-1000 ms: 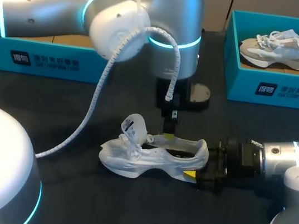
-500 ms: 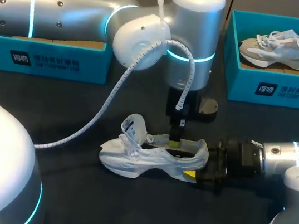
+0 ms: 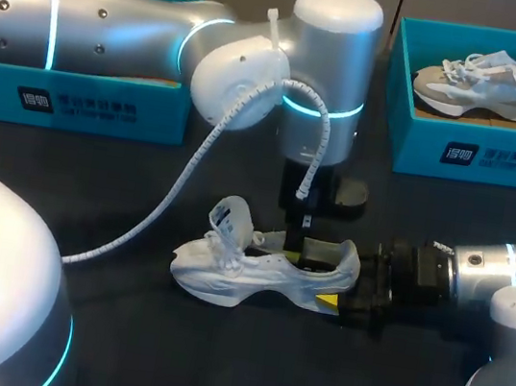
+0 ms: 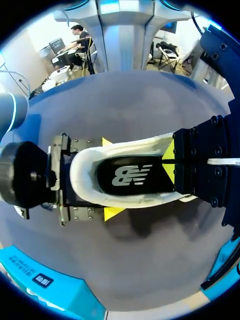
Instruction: Take the shoe out of the shoebox, open the shoe tongue, remove and reinsert the insole, then place the shoe into the shoebox
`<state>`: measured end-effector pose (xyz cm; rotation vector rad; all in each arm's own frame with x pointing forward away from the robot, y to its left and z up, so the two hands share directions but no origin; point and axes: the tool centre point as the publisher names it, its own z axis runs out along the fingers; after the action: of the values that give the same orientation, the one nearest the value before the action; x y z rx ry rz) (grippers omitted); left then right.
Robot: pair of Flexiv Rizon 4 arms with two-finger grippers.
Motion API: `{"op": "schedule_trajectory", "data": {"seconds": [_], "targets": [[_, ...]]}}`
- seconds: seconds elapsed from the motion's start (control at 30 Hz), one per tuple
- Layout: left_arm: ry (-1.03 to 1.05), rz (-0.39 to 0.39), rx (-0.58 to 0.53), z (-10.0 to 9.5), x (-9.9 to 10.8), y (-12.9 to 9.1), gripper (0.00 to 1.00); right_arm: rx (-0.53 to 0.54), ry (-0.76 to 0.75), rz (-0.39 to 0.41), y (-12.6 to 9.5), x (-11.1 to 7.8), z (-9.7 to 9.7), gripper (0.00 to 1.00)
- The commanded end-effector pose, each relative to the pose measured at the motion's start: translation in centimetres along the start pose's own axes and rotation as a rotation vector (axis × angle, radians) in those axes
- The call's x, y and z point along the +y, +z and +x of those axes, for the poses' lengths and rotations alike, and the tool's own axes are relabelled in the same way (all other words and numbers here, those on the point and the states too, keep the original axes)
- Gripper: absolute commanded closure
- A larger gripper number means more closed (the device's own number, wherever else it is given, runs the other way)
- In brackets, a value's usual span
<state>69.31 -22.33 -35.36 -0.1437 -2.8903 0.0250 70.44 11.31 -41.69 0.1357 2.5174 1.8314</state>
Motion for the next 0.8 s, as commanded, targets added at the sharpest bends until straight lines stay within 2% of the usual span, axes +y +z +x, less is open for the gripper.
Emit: {"op": "schedule_trajectory", "data": {"seconds": [0.03, 0.23, 0.37, 0.6, 0.8], "targets": [[0.002, 0.010, 0.027, -0.6, 0.2, 1.1, 1.00, -0.002, 0.000, 0.003, 0.2, 0.0, 0.0, 1.00], [0.010, 0.005, 0.051, -0.2, 0.8, 2.0, 1.00, -0.002, 0.000, 0.003, 0.2, 0.0, 0.0, 1.00], [0.041, 0.027, 0.021, 0.9, 1.0, 1.4, 1.00, -0.002, 0.000, 0.003, 0.2, 0.0, 0.0, 1.00], [0.079, 0.037, -0.034, 1.5, -1.2, 0.1, 1.00, -0.002, 0.000, 0.003, 0.2, 0.0, 0.0, 1.00], [0.077, 0.006, -0.037, 1.2, -1.8, 1.4, 1.00, -0.002, 0.000, 0.003, 0.2, 0.0, 0.0, 1.00]]}}
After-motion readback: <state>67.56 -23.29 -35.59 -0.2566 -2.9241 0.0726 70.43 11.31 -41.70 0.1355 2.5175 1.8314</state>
